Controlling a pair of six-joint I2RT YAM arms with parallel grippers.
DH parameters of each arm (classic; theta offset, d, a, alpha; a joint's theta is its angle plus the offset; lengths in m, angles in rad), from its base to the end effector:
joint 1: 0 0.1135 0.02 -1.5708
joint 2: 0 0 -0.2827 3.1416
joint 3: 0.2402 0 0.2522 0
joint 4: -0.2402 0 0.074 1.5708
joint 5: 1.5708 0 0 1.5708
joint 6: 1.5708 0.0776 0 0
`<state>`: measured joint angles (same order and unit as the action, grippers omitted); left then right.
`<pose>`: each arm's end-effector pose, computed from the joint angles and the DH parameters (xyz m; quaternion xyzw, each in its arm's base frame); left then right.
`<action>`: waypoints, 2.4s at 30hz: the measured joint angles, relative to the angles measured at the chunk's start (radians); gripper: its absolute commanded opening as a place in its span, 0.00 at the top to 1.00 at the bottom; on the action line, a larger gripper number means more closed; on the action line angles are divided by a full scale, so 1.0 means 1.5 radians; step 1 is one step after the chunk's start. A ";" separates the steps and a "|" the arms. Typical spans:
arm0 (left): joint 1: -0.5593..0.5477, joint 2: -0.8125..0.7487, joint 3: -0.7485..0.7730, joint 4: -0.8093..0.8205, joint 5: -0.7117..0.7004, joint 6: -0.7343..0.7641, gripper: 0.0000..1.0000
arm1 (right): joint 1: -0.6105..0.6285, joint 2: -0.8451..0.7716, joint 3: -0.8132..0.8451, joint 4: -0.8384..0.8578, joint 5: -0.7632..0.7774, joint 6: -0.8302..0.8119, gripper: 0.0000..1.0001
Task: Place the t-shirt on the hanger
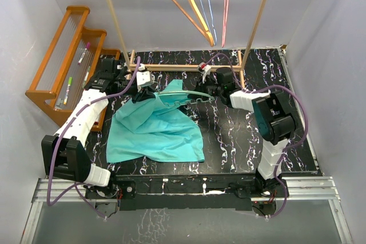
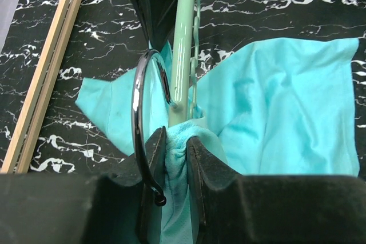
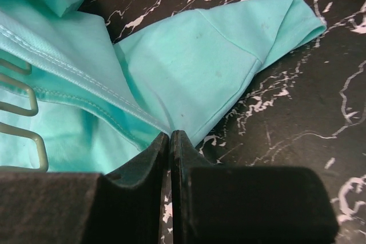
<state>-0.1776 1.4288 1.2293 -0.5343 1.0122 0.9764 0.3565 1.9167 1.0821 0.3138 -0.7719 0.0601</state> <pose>0.3009 -0.1209 0.3265 0.6011 0.5623 -0.2699 0.4997 0.3908 0.2033 0.1737 -0.3050 0.7650 0.4147 0.3869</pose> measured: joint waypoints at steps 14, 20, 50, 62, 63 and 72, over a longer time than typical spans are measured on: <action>0.002 -0.014 -0.042 0.093 -0.056 -0.047 1.00 | -0.012 -0.012 0.000 -0.018 0.050 -0.005 0.92; 0.002 -0.023 -0.048 0.118 -0.076 -0.058 1.00 | -0.012 -0.017 0.000 -0.031 0.074 -0.005 0.92; -0.002 -0.023 -0.069 0.198 -0.187 -0.055 1.00 | -0.035 -0.119 0.002 -0.071 0.134 -0.005 0.92; -0.001 -0.016 -0.050 0.186 -0.155 -0.113 1.00 | -0.040 -0.115 0.036 -0.107 0.125 -0.004 0.92; -0.001 -0.016 -0.046 0.179 -0.152 -0.117 1.00 | -0.040 -0.110 0.043 -0.111 0.123 -0.004 0.92; -0.001 -0.008 0.017 0.132 -0.142 -0.159 1.00 | -0.036 -0.034 0.099 -0.177 0.122 0.001 0.92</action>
<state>-0.1787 1.4174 1.2545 -0.3359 0.7994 0.7372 0.3027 1.8664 1.2308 0.0479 -0.5896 0.0620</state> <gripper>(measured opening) 0.164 0.084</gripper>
